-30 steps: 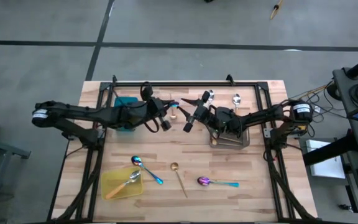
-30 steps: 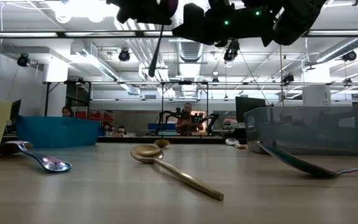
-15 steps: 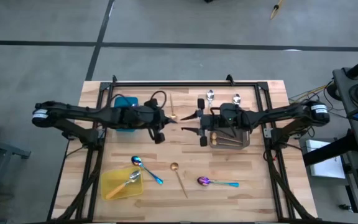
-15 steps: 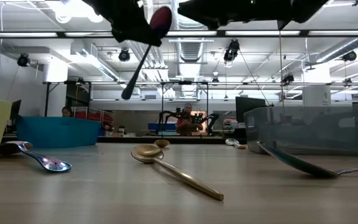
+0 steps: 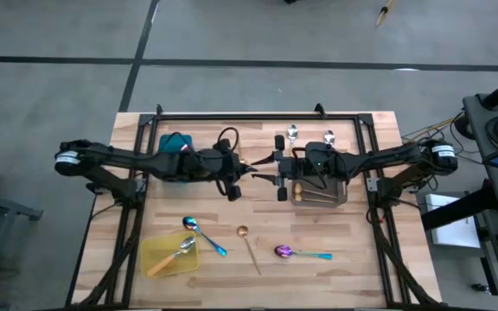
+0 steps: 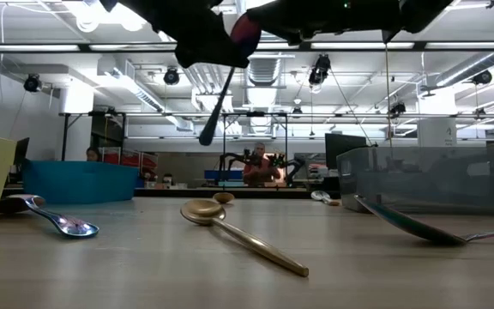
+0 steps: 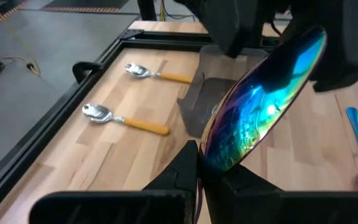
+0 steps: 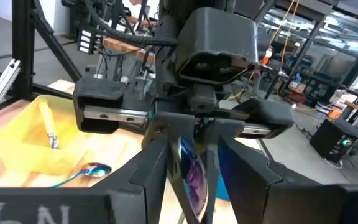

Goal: Sort silverware by color (type)
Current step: Put the blue spoon into the blue bin

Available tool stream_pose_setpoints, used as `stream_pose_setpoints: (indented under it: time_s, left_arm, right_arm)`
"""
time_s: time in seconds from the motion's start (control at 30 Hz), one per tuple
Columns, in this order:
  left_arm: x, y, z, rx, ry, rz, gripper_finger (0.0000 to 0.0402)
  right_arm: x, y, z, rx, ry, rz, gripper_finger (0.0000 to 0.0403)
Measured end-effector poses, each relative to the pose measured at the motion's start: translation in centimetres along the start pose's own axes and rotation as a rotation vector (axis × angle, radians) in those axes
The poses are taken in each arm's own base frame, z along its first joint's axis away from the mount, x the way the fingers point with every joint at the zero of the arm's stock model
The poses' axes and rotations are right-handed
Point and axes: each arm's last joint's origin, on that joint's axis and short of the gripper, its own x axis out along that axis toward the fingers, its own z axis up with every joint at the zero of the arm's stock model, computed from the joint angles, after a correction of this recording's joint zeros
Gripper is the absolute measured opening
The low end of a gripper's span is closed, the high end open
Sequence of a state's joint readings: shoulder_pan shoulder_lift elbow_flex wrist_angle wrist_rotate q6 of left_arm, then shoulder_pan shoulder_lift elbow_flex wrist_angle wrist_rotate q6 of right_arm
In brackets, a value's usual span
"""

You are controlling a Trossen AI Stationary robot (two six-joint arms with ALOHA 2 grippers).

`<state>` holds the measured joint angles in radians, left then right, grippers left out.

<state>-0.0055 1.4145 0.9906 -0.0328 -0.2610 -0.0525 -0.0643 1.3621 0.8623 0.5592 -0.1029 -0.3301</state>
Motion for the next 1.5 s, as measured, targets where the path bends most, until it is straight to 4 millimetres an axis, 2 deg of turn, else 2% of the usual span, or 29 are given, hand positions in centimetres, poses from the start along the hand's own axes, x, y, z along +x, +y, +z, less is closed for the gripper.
stream_pose_setpoints:
  time_s: [0.2,0.43,0.73,0.87,1.07,1.27,1.37,1.5]
  left_arm:
    - [0.7,-0.2,0.2,-0.012,-0.049,-0.005,0.0]
    - [0.8,-0.3,0.3,-0.035,-0.064,-0.016,0.0001]
    - [0.8,-0.3,0.4,-0.03,-0.07,-0.015,0.0011]
    - [0.8,-0.2,0.5,-0.004,-0.08,0.023,0.0041]
    - [0.7,0.2,0.9,0.07,-0.078,0.13,0.0116]
    - [0.3,1.0,0.6,0.21,0.005,0.389,0.018]
    - [0.4,1.1,0.4,0.231,0.023,0.417,0.0196]
    - [0.9,1.1,0.0,0.176,-0.012,0.42,0.02]
  right_arm:
    - [0.0,-0.1,0.0,0.005,0.001,-0.001,0.0102]
    - [0.0,-0.1,0.0,-0.031,0.001,-0.01,0.002]
    - [0.0,-0.1,0.1,-0.025,-0.005,-0.014,0.0013]
    - [0.0,-0.2,0.1,-0.01,0.0,-0.038,0.0012]
    - [-0.1,-0.9,0.0,0.024,0.026,-0.153,0.0011]
    - [-0.4,-2.0,-0.2,0.102,0.083,-0.44,0.0011]
    - [-0.5,-2.3,-0.4,0.126,0.109,-0.578,0.0011]
    - [-0.6,-2.7,-0.4,0.209,0.078,-0.624,0.0011]
